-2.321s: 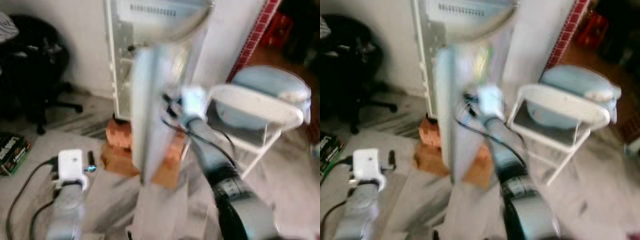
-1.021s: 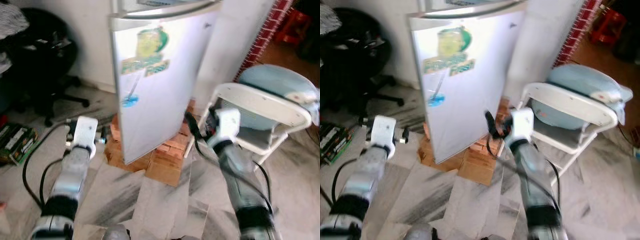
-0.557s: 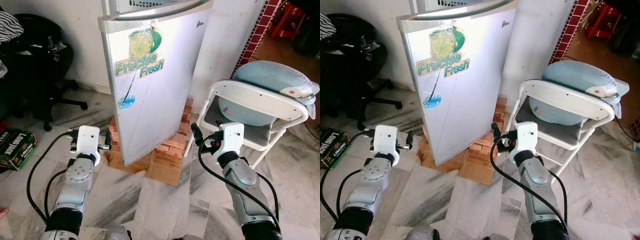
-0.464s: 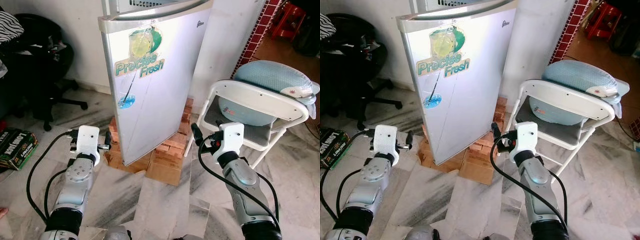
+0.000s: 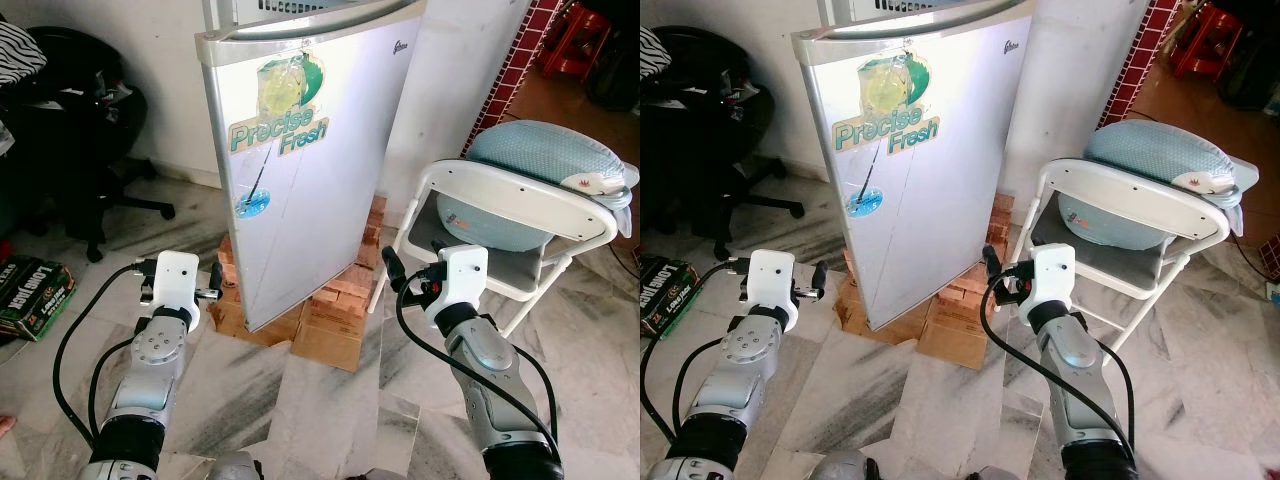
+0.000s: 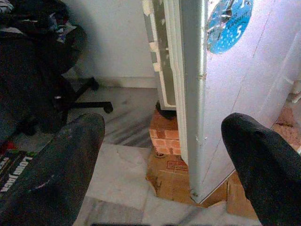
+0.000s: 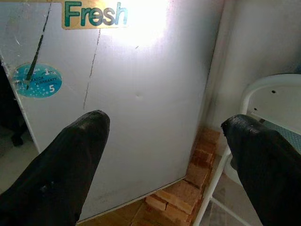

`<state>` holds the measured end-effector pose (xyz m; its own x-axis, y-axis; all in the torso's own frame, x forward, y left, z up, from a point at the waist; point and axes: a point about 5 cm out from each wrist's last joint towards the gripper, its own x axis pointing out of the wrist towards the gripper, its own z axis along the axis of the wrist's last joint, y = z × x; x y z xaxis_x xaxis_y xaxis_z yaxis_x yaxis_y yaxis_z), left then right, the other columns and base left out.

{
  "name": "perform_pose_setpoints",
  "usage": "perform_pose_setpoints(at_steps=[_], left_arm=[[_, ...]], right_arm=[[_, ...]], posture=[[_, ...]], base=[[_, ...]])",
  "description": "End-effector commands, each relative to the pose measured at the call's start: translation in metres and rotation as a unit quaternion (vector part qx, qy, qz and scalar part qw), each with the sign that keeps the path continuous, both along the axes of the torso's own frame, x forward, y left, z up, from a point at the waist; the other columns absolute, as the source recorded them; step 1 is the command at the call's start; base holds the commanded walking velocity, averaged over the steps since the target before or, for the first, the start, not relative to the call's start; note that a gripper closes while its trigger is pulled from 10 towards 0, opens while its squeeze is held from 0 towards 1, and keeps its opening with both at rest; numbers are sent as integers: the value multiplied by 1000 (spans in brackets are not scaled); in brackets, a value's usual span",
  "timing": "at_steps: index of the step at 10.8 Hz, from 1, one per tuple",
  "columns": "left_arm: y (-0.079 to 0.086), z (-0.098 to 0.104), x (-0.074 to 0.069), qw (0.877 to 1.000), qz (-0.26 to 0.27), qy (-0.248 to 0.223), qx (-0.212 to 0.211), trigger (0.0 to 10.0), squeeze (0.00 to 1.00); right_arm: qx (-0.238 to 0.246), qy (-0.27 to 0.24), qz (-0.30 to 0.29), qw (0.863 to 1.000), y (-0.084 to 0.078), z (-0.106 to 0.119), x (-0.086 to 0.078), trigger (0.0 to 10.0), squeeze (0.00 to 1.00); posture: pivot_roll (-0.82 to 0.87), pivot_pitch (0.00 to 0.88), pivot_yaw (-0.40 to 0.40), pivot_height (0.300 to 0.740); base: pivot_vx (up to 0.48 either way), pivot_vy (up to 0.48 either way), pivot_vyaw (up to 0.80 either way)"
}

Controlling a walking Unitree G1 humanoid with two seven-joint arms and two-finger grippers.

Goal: Restocking fridge

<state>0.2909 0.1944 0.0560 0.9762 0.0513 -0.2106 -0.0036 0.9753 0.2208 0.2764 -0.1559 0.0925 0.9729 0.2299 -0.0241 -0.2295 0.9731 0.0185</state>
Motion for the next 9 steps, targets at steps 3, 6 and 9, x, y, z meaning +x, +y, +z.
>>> perform_pose_setpoints(at_steps=[3,6,9], left_arm=[[-11,1,-23,998,8,-40,-41,10000,0],[-12,-1,-35,997,16,-45,-55,10000,0],[-10,0,-40,997,24,-41,-61,10000,0]], right_arm=[[-7,-14,21,1000,11,13,5,10000,0],[-17,-22,43,999,18,16,10,10000,0],[-17,-19,51,998,23,17,16,10000,0]], posture=[[122,0,-39,740],[129,0,-41,740],[136,0,-40,740]], base=[[0,0,0],[126,0,450],[416,86,558]])
